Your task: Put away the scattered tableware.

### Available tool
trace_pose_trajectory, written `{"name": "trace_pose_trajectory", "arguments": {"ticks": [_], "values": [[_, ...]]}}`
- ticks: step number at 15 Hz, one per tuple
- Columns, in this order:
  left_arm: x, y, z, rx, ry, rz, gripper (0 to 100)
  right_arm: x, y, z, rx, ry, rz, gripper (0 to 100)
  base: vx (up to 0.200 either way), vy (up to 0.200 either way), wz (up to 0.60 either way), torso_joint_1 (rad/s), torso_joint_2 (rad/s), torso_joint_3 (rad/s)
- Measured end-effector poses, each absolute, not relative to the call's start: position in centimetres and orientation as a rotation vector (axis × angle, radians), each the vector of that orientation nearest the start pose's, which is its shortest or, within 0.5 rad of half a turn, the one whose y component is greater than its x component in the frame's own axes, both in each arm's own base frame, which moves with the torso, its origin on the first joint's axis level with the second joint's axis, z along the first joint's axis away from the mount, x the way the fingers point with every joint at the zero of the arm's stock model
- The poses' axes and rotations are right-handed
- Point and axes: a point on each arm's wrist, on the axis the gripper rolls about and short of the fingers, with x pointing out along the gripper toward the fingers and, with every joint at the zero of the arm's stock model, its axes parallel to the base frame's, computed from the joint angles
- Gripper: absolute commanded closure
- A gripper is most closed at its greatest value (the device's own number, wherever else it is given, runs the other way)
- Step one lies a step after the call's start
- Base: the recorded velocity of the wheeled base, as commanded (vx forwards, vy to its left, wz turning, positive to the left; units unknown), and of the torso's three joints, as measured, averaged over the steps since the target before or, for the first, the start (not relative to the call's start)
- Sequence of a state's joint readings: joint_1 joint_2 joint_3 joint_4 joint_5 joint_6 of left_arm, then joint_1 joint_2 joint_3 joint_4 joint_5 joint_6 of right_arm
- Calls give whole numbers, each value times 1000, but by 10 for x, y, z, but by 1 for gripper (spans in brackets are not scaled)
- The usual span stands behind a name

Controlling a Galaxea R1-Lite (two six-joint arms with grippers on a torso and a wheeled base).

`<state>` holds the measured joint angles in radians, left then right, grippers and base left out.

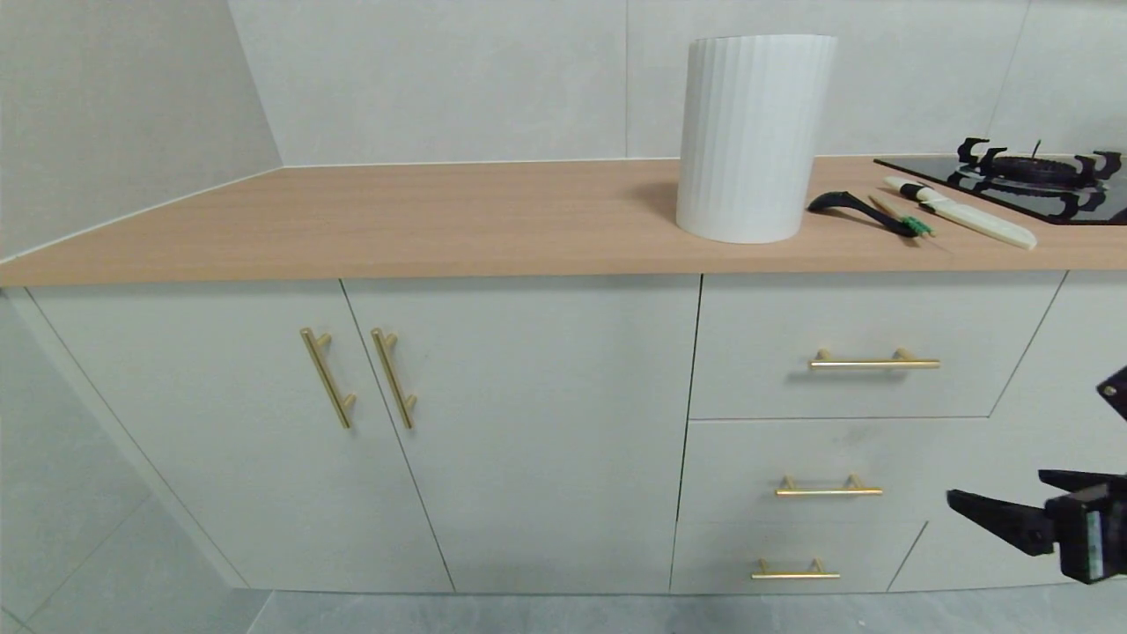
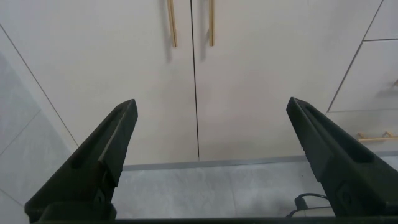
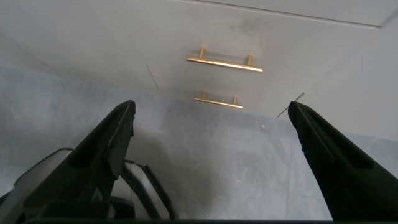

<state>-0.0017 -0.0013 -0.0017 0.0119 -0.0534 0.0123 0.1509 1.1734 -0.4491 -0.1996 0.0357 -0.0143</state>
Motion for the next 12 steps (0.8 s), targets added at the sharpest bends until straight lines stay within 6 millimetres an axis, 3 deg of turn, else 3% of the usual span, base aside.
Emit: {"name": "trace_pose_trajectory", "arguments": {"ticks": [6,9,12], "values": [[-23,-1,75,12,9,-56,0,243,33,113,-49,603,154,0,0,0,0,0,0,0],[-23,-1,75,12,9,-55,0,270,34,84,-54,631,130,0,0,0,0,0,0,0],[-23,-1,75,12,9,-56,0,285,37,61,-64,646,105,0,0,0,0,0,0,0]]}}
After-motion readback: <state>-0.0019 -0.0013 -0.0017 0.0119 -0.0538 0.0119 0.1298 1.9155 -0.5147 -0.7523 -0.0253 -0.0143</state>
